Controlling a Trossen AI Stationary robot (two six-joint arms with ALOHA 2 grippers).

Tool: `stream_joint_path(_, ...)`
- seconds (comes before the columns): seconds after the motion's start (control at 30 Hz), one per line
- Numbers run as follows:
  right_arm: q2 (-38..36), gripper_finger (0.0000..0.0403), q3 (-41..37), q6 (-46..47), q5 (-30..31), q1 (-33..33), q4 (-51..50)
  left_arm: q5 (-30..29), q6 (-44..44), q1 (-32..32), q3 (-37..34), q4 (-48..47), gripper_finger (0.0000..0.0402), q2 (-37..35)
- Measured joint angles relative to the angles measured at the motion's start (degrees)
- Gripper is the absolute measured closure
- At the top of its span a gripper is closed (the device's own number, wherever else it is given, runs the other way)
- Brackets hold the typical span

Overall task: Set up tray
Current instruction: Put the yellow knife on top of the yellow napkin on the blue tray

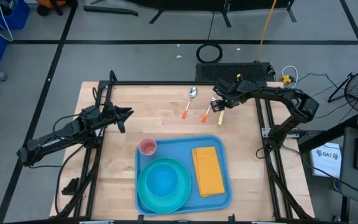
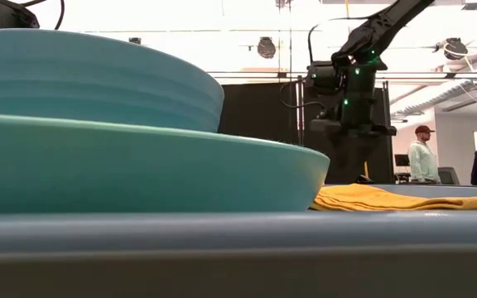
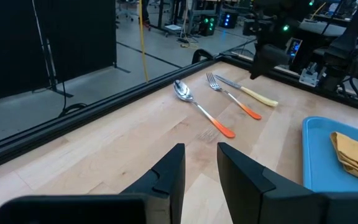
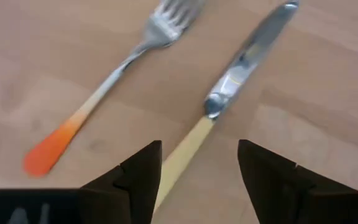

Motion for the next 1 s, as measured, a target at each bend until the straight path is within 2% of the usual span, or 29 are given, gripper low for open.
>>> stream_joint_path(0.63,-0.15,0.0206,-13.13,7.75,-6.57,0.96,16.63,0.0,0.0,0.02,0.0,0.0,0.0305,0.0)
stream_joint_path(1.0,-0.13,0.0215,-13.48,9.06,-6.59,1.53,16.69,0.0,0.0,0.0,0.0,0.0,0.0305,0.0)
